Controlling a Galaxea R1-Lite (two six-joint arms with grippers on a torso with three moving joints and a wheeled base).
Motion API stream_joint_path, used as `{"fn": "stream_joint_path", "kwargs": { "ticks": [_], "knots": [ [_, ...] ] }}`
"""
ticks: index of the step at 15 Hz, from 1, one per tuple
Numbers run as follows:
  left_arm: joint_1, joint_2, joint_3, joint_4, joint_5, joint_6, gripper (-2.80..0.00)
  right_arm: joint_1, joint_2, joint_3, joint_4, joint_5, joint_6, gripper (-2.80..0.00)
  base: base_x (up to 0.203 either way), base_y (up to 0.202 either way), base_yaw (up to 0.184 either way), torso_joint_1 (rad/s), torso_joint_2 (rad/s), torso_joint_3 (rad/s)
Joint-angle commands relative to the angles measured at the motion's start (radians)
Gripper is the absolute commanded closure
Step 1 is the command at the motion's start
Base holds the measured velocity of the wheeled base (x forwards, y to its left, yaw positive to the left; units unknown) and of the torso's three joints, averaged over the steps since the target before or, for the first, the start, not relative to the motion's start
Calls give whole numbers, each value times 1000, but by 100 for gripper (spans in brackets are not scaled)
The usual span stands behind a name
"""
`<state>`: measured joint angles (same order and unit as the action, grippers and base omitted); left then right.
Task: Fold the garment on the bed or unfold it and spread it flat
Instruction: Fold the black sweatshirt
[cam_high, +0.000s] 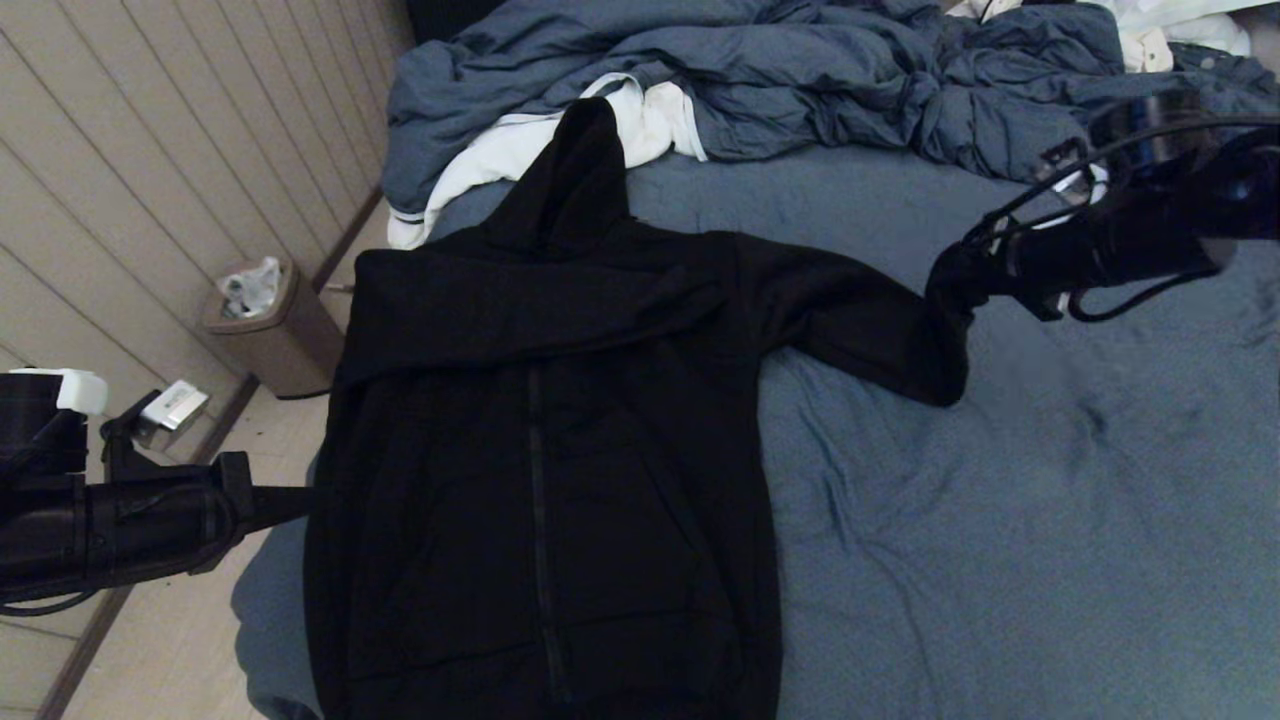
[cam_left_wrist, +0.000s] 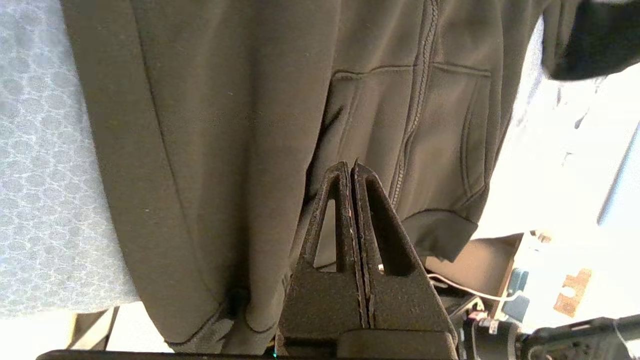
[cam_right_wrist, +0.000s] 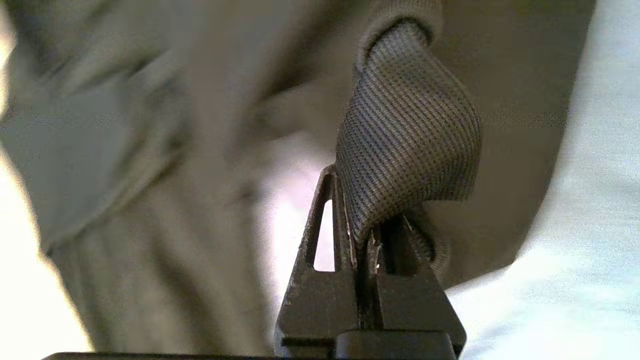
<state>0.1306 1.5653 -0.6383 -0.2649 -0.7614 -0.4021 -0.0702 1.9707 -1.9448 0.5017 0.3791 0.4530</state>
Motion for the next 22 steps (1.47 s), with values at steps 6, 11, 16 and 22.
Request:
{"fn": "stream_joint_path", "kwargs": {
  "ticks": [6,11,16,22],
  "knots": [
    [0,-7,2,-2,-17,-4,0,398,-194,-8,-12,-164,1,0,0,0,0,0,0,0],
    [1,-13,5,-2,-18,-4,0,621,-197,-7,-40,-243,-11,0,0,0,0,0,0,0],
    [0,-15,5,-2,-18,-4,0,736,-93,-8,-97,-304,-89,0,0,0,0,0,0,0],
    [0,-19,9,-2,-18,-4,0,749,-13,-14,-161,-312,-100,0,0,0,0,0,0,0]
  ]
}}
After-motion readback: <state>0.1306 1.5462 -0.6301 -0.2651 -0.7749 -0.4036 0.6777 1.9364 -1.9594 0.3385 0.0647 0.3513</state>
